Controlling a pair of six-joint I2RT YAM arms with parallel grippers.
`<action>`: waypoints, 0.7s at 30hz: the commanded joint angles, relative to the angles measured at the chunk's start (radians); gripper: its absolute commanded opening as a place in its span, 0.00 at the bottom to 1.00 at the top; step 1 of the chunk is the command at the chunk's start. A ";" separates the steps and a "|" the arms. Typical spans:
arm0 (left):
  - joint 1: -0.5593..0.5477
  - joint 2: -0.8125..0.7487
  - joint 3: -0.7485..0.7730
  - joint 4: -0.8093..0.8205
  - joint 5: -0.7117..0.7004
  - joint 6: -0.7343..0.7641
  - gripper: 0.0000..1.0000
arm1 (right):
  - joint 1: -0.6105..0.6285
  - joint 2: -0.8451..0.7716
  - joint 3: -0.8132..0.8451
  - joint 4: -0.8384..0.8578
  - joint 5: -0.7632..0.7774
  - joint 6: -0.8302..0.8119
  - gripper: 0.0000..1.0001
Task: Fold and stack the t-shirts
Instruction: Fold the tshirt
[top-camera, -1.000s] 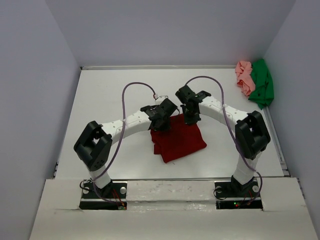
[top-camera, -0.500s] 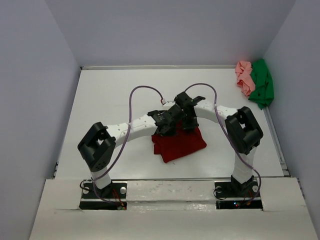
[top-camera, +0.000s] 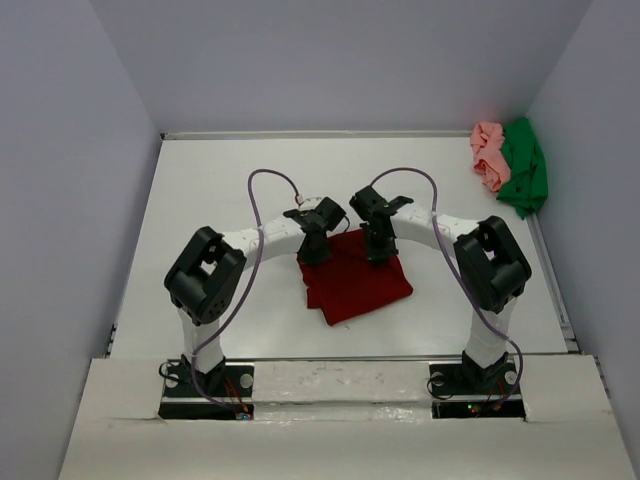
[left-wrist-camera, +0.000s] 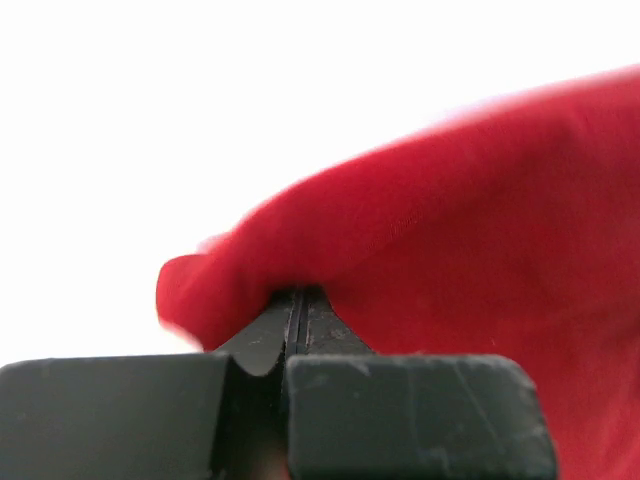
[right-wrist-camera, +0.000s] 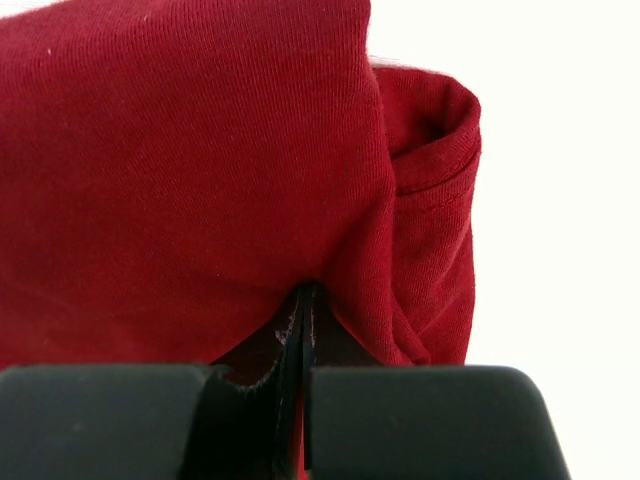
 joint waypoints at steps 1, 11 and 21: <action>0.073 -0.029 0.005 0.005 -0.052 0.030 0.00 | 0.012 0.021 -0.053 0.007 -0.037 0.017 0.00; 0.173 -0.017 0.011 0.014 -0.031 0.076 0.00 | 0.012 0.015 -0.072 0.011 -0.045 0.018 0.00; 0.124 -0.212 0.036 -0.096 -0.201 0.037 0.00 | 0.021 -0.057 0.060 -0.086 0.069 -0.023 0.00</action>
